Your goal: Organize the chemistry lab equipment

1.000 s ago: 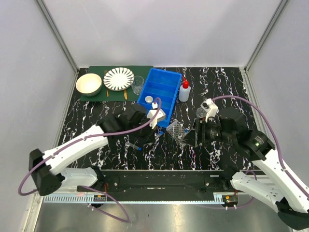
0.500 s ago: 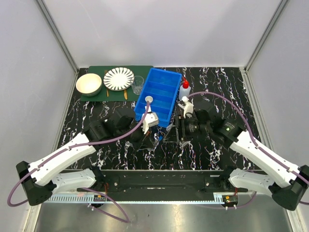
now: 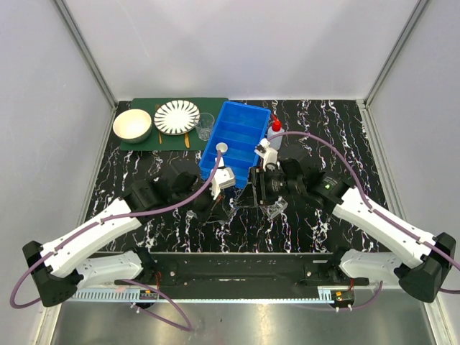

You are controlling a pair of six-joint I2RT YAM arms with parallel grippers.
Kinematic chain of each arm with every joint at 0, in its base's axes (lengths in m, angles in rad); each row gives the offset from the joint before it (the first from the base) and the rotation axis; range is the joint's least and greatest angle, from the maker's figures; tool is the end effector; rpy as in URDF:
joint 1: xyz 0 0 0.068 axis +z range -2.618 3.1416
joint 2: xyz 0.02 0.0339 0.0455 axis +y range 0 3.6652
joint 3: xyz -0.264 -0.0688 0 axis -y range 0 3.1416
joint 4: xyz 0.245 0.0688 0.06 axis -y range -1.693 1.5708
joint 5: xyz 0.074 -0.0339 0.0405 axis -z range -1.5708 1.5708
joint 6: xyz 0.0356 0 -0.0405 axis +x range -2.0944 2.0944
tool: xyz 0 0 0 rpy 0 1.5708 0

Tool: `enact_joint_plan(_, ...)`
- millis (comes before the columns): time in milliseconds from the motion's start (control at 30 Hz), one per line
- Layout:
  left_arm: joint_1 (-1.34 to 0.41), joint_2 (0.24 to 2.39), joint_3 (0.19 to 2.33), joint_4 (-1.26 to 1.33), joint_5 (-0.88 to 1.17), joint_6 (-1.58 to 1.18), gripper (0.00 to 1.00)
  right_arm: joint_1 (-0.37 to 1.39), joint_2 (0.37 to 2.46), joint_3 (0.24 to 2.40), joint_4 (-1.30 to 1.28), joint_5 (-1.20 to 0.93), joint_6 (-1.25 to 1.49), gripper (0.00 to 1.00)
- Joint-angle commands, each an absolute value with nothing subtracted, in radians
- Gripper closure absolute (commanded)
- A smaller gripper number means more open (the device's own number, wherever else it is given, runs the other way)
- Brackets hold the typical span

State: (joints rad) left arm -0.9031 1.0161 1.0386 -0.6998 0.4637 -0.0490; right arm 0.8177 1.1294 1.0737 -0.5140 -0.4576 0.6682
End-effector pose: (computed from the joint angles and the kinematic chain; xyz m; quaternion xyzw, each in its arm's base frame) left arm 0.1157 -0.1724 0.3371 0.4539 0.7578 -0.3769 0.2788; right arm 0.1557 0.1891 0.3413 -0.1724 0.8439 0.4627 0.2096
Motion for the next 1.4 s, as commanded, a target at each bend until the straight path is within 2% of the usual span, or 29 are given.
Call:
enact_joint_plan(0, -0.907, 0.999, 1.045, -0.646, 0.469, -0.028, 1.0, 0.841, 1.143, 1.112, -0.456, -0.474, 0.678, 0.43)
enact_joint_plan(367, -0.907, 1.015, 1.054, -0.638, 0.471, -0.02, 1.0, 0.859, 1.163, 1.114, -0.439, -0.466, 0.686, 0.6)
enact_joint_plan(467, -0.907, 1.015, 1.057, -0.638, 0.469, -0.018, 1.0, 0.862, 1.166, 1.114, -0.437, -0.465, 0.687, 0.68)
enact_joint_plan(567, -0.907, 1.02, 1.055, -0.638, 0.462, -0.017, 1.0, 0.864, 1.17, 1.115, -0.439, -0.459, 0.689, 0.8)
enact_joint_plan(667, -0.907, 1.023, 1.051, -0.638, 0.453, -0.017, 1.0, 0.867, 1.18, 1.12, -0.449, -0.45, 0.686, 0.99)
enact_joint_plan(767, -0.907, 1.031, 1.051, -0.637, 0.425, -0.023, 0.97, 0.87, 1.184, 1.126, -0.46, -0.439, 0.684, 1.0)
enact_joint_plan(800, -0.907, 1.034, 1.049, -0.637, 0.405, -0.025, 0.94, 0.873, 1.184, 1.126, -0.462, -0.436, 0.681, 1.0)
enact_joint_plan(833, -0.907, 1.034, 1.049, -0.638, 0.397, -0.028, 0.84, 0.873, 1.183, 1.126, -0.462, -0.433, 0.683, 1.0)
enact_joint_plan(900, -0.907, 1.037, 1.051, -0.637, 0.387, -0.028, 0.72, 0.874, 1.177, 1.126, -0.466, -0.428, 0.68, 1.0)
enact_joint_plan(933, -0.907, 1.037, 1.049, -0.638, 0.384, -0.031, 0.59, 0.876, 1.177, 1.126, -0.469, -0.422, 0.681, 1.0)
enact_joint_plan(1000, -0.907, 1.037, 1.051, -0.638, 0.374, -0.032, 0.47, 0.876, 1.17, 1.126, -0.48, -0.413, 0.678, 1.0)
enact_joint_plan(1033, -0.907, 1.037, 1.051, -0.637, 0.371, -0.034, 0.34, 0.876, 1.17, 1.126, -0.48, -0.41, 0.677, 1.0)
enact_joint_plan(1067, -0.907, 1.035, 1.052, -0.638, 0.37, -0.034, 0.01, 0.876, 1.167, 1.124, -0.486, -0.407, 0.678, 1.0)
enact_joint_plan(1367, -0.907, 1.008, 1.06, -0.655, 0.328, -0.035, 0.01, 0.874, 1.158, 1.193, -0.63, -0.239, 0.62, 1.0)
